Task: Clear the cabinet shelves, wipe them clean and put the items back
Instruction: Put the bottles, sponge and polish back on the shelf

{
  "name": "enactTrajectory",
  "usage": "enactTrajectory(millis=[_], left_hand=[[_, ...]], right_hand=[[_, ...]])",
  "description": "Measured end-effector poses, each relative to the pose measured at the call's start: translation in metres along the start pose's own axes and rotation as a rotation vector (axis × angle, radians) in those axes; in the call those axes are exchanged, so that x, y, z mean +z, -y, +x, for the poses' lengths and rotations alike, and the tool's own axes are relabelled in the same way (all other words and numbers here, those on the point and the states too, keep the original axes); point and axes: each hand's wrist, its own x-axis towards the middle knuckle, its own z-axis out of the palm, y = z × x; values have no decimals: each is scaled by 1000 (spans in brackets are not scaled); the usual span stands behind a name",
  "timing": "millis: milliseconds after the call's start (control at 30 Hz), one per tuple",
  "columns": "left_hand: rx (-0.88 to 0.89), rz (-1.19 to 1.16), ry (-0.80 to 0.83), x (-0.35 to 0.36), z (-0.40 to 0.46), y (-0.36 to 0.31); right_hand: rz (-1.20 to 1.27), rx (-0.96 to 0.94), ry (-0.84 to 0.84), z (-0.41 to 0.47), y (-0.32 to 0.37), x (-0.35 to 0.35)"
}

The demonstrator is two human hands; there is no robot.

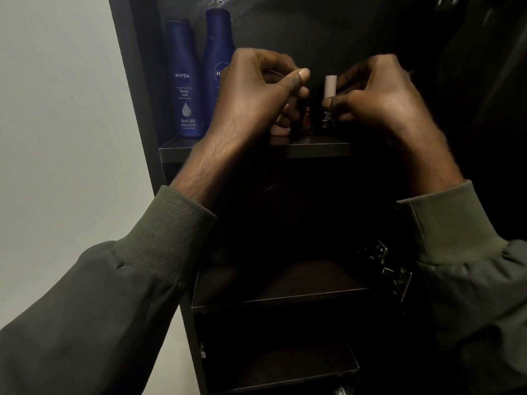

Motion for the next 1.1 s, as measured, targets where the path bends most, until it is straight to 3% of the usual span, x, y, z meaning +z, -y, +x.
enactTrajectory(millis=[400, 1100], left_hand=[[-57, 54, 10, -3, -1, 2], [-66, 158, 22, -8, 9, -1]], right_hand=[[-110, -10, -14, 4, -6, 11], [-70, 3, 28, 0, -2, 0]])
